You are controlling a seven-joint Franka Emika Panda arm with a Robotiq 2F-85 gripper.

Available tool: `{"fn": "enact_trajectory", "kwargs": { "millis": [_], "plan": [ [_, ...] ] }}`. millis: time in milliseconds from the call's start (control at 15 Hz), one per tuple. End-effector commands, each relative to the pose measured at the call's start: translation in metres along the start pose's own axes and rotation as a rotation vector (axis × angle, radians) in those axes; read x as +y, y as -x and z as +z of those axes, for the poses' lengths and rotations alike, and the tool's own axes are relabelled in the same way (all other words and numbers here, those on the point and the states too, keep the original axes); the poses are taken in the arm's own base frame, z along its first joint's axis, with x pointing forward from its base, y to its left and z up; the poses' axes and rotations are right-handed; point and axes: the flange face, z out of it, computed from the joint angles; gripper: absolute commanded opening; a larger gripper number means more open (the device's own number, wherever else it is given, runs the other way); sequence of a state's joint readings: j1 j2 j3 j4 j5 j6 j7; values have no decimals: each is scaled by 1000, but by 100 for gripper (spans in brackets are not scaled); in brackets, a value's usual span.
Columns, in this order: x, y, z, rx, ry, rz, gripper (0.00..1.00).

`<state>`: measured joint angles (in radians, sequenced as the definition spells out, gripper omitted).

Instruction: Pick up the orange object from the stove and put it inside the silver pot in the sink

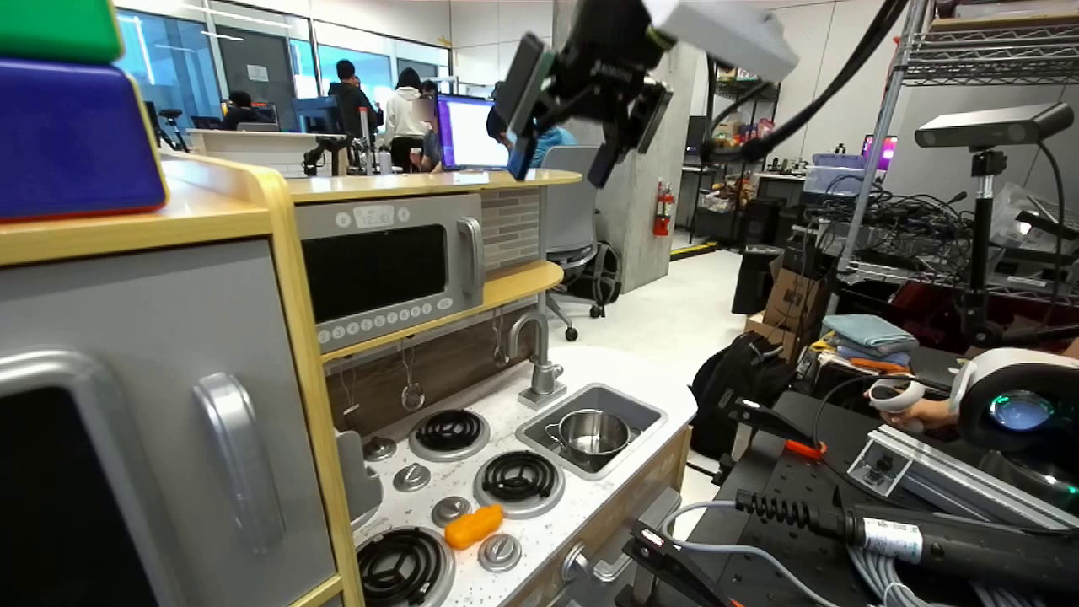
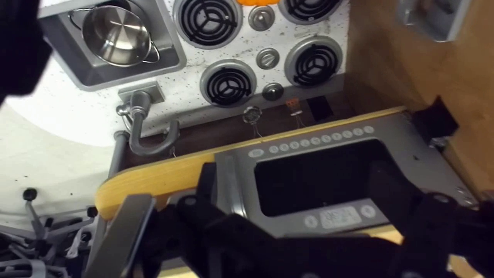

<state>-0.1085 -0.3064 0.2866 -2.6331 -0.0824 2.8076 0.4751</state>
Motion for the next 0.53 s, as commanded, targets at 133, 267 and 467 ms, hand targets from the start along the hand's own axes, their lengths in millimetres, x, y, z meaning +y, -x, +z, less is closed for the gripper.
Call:
{"fn": "enact_trajectory", "kwargs": {
  "millis": [133,267,467],
  "plan": [
    [42,-4,85,-75,176,82,100],
    [43,-4,104,-95,210,75,100],
    [21,6,130,-167,197,-2,100]
  ]
}}
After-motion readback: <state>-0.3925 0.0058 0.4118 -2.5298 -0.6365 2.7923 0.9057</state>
